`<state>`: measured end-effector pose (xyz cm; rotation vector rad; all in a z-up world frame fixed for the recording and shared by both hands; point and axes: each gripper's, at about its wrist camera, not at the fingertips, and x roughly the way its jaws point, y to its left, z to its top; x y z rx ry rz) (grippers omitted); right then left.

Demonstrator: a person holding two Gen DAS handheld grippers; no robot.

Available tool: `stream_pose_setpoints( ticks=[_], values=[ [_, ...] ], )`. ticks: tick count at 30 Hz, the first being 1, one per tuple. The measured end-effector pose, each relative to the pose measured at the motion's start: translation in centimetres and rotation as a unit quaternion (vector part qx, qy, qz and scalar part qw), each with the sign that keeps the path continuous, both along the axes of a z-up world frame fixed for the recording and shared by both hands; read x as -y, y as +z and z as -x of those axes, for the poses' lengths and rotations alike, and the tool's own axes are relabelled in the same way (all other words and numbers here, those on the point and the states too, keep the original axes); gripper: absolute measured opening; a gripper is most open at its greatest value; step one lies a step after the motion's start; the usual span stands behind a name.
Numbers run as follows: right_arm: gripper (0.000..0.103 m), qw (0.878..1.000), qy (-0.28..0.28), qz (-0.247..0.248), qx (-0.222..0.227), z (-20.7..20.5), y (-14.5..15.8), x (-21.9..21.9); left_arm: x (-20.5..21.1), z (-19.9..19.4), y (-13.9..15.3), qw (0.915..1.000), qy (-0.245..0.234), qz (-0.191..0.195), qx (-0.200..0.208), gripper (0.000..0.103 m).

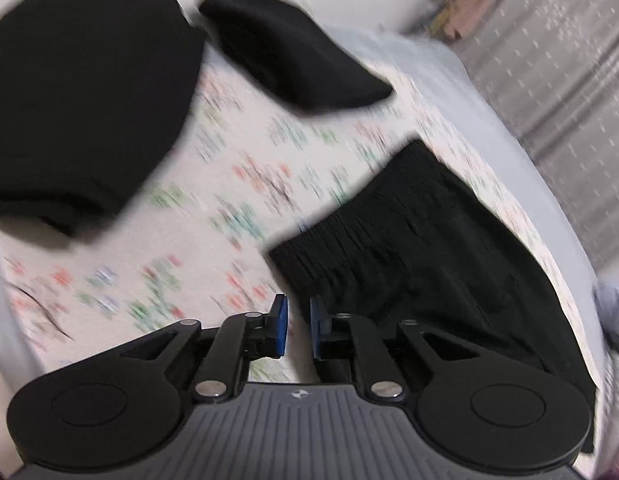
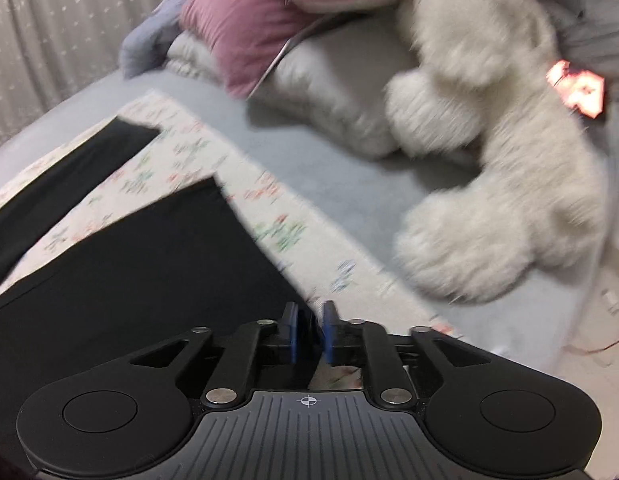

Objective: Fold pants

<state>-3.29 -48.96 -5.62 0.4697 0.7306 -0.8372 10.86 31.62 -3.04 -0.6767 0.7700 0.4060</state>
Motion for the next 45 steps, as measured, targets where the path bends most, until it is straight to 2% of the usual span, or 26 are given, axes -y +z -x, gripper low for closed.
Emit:
stream_pose_setpoints(
  ticks=[1, 3, 5, 6, 8, 12, 15, 19, 22, 25, 30, 34, 37, 40, 42, 45],
  values=[
    [0.017, 1.0, -0.002, 0.019, -0.002, 0.0, 0.3, -0.3, -0.2, 0.4, 0.4, 0.9999, 0.011, -0.01, 0.007, 0.002],
    [0.017, 0.999, 0.0, 0.05, -0.003, -0.2, 0.9, -1.0, -0.6, 1.3, 1.5, 0.9981, 0.043, -0.037, 0.024, 0.011],
    [0.019, 0.998, 0.013, 0.066, 0.01, -1.0, 1.5, -1.7, -0.7, 1.4, 2.2, 0.9959, 0.061, -0.055, 0.036, 0.012],
    [0.024, 0.997, 0.022, 0.067, 0.019, -1.4, 1.9, -2.1, -0.6, 1.2, 2.4, 0.9957, 0.06, -0.054, 0.043, 0.012],
    [0.034, 0.996, 0.051, 0.064, 0.036, -2.8, 2.5, -2.9, -0.2, 0.4, 2.8, 0.9964, 0.044, -0.048, 0.054, 0.016],
    [0.054, 0.991, 0.116, 0.043, 0.056, -6.4, 3.3, -4.4, 2.1, -2.4, 3.5, 0.9964, -0.013, -0.056, 0.062, 0.034],
    [0.059, 0.988, 0.141, 0.036, 0.059, -9.4, 3.7, -5.0, 3.6, -5.2, 3.6, 0.9952, -0.047, -0.056, 0.066, 0.038],
    [0.06, 0.985, 0.159, 0.01, 0.071, -12.8, 3.8, -4.5, 5.5, -9.3, 3.2, 0.9923, -0.091, -0.054, 0.064, 0.05],
    [0.06, 0.985, 0.157, -0.018, 0.076, -15.5, 3.4, -3.2, 7.0, -13.0, 2.4, 0.9895, -0.116, -0.069, 0.052, 0.051],
    [0.06, 0.984, 0.146, -0.054, 0.089, -18.0, 2.6, -1.1, 7.9, -16.8, 1.5, 0.9873, -0.142, -0.058, 0.042, 0.052],
    [0.06, 0.984, 0.095, -0.101, 0.113, -20.9, 1.0, 3.6, 8.3, -21.3, 0.1, 0.9844, -0.162, -0.061, 0.031, 0.054],
    [0.06, 0.979, 0.091, -0.132, 0.127, -23.8, -0.7, 6.0, 7.4, -24.4, -0.7, 0.9861, -0.152, -0.063, 0.026, 0.056],
    [0.06, 0.98, 0.086, -0.13, 0.123, -26.7, -1.3, 7.1, 6.7, -25.8, -0.8, 0.9878, -0.137, -0.069, 0.026, 0.057],
    [0.062, 0.989, 0.082, -0.075, 0.098, -29.4, -0.6, 7.3, 6.3, -27.1, -0.7, 0.9882, -0.132, -0.073, 0.026, 0.059],
    [0.062, 0.987, 0.118, -0.048, 0.093, -31.8, 0.5, 6.5, 6.2, -28.0, -0.7, 0.9887, -0.132, -0.068, 0.022, 0.061],
    [0.061, 0.983, 0.159, -0.044, 0.078, -36.0, 1.7, 5.4, 5.9, -29.5, -0.7, 0.9909, -0.124, -0.051, 0.009, 0.064]
  ],
)
